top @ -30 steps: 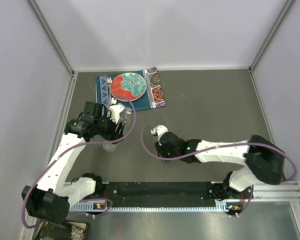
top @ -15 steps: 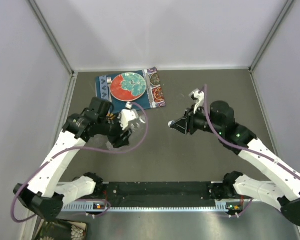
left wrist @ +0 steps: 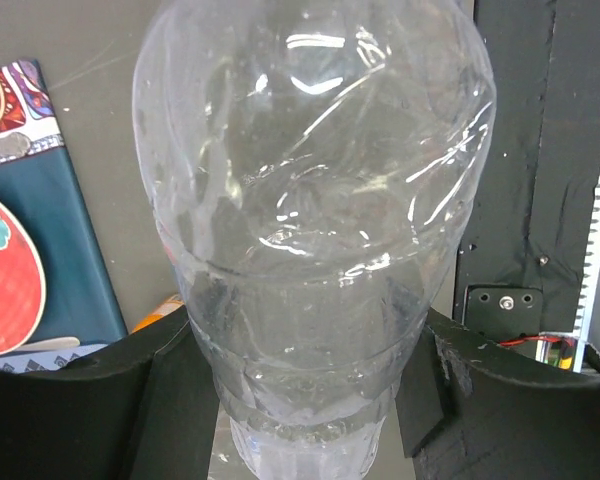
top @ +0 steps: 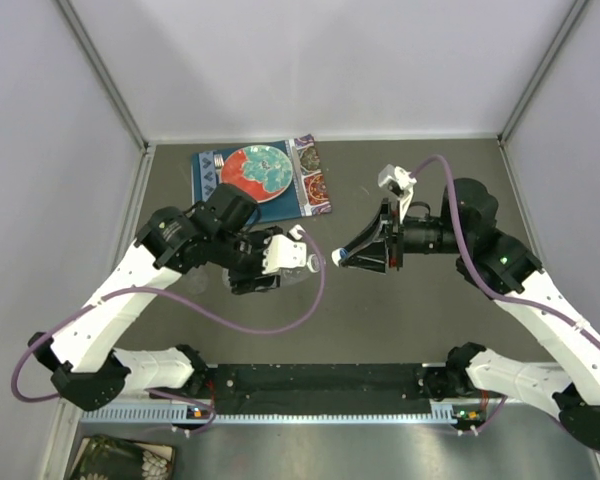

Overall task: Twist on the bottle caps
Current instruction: Pick up the bottle cap from the center of the board, then screw the bottle cap onto the plastic bottle.

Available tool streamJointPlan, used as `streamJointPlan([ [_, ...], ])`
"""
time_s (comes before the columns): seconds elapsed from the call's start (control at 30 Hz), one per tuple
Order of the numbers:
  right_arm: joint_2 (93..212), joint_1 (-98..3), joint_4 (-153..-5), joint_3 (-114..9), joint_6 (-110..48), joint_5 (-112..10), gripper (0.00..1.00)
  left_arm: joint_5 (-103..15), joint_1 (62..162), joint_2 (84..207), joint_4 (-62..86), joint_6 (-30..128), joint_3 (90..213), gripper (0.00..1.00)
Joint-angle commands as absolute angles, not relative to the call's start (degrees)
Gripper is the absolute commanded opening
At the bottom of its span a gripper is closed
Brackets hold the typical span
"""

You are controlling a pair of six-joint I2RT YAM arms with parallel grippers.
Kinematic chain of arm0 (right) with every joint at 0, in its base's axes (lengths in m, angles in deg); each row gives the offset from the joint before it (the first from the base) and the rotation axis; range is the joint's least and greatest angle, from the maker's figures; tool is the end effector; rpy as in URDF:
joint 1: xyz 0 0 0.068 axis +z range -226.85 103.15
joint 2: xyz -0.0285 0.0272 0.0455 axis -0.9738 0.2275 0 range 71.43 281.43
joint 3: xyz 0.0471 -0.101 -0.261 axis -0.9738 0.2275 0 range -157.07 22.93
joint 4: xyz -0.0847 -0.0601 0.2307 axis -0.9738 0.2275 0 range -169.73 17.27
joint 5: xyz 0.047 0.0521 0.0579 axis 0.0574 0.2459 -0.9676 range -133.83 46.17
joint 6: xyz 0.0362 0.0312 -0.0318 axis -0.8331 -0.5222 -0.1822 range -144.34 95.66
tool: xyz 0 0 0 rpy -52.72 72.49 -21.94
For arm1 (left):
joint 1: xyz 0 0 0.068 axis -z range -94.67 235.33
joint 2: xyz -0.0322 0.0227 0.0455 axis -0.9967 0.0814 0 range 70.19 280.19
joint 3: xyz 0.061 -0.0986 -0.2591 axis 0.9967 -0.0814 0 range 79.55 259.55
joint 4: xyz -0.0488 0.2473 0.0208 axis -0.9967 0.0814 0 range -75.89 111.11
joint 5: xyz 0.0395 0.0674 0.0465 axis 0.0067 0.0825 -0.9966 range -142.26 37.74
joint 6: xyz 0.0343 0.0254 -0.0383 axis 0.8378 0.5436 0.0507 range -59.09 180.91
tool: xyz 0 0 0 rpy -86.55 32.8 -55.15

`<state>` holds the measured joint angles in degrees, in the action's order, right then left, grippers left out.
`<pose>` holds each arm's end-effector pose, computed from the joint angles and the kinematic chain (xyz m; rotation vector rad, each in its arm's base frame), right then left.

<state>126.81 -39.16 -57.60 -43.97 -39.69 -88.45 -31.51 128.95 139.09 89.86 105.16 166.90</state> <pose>0.1281 0.1351 0.4270 -0.9513 1.6492 1.3299 0.1248 -0.1388 0.4077 1.8557 1.7301 -0.4596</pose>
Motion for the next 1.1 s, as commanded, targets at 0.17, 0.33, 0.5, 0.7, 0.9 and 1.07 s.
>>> streamJointPlan([
  [0.17, 124.6, -39.7, -53.2, -47.0, -33.4, -88.9, 0.23, -35.6, 133.1, 141.5, 97.3, 99.4, 170.3, 0.31],
  [0.33, 124.6, -38.4, -55.9, -46.5, -33.7, -87.3, 0.23, -34.2, 133.4, 143.7, 95.9, 96.2, 173.2, 0.3],
  [0.5, 123.3, -37.9, -62.9, -43.9, -36.0, -83.8, 0.22, -33.0, 133.4, 145.7, 94.5, 94.1, 174.2, 0.3],
  [0.7, 123.5, -37.9, -67.3, -42.1, -38.0, -83.2, 0.22, -32.7, 133.4, 146.4, 94.1, 93.7, 174.6, 0.3],
  [0.9, 123.9, -37.9, -67.5, -40.2, -38.5, -84.2, 0.22, -32.7, 133.3, 145.9, 93.7, 93.1, 175.4, 0.3],
  [1.07, 124.9, -37.9, -67.8, -39.8, -39.1, -85.4, 0.22, -32.8, 133.3, 145.6, 93.5, 92.9, 176.1, 0.29],
])
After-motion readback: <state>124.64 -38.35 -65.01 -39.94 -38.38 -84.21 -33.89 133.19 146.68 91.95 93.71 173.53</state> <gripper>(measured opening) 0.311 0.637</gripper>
